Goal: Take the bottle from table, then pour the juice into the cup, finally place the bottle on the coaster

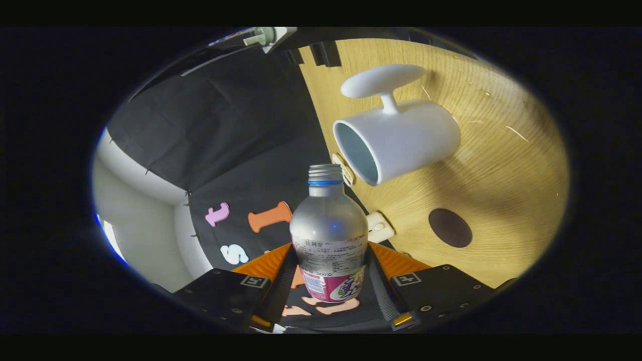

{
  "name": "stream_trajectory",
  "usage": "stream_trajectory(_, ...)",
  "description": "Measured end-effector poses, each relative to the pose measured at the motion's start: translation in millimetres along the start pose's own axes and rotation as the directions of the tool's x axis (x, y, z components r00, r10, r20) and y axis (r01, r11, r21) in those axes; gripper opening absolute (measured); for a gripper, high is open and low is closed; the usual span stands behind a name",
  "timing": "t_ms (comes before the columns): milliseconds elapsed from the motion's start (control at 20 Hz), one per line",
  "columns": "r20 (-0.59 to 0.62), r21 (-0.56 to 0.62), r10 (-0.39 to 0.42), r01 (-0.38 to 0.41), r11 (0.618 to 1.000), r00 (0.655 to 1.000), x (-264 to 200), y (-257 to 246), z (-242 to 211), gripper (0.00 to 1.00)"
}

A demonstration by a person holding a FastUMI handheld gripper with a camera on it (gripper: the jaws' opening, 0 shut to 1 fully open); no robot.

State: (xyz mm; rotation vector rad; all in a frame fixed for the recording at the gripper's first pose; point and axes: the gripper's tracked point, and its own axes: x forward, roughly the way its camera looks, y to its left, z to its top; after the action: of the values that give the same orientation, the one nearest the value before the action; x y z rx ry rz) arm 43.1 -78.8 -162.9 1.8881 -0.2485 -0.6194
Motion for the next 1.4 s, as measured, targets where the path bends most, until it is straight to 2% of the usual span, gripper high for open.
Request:
stream_trajectory(150,-0.031,-0.182,-0.026,0.020,0.983,0.999,-3,-11,-14,0.74)
stream_trajectory(250,-0.050,-0.321,-0.028,0.011,0.947,0.998,-5,-9,-19,0.75)
stream_trajectory(400,-0.067,-0.516,-0.007,-0.029,0.856,0.998,-8,0,-24,0.74)
stream_trajectory(500,-0.074,-0.641,0.007,-0.053,0.766,0.997,-7,8,-26,0.74)
stream_trajectory(650,-0.073,-0.807,0.031,-0.078,0.585,0.997,-4,20,-33,0.74)
stream_trajectory(800,-0.072,-0.930,0.052,-0.086,0.357,0.996,0,29,-43,0.74)
stream_trajectory(950,-0.088,-0.988,0.079,-0.097,0.118,0.993,1,41,-59,0.75)
stream_trajectory(1000,-0.087,-0.995,0.083,-0.092,0.049,0.993,5,43,-62,0.75)
stream_trajectory(1300,-0.081,-0.955,0.061,-0.060,-0.290,0.995,20,22,-67,0.75)
stream_trajectory(1400,-0.073,-0.933,0.030,-0.057,-0.356,0.997,26,10,-63,0.75)
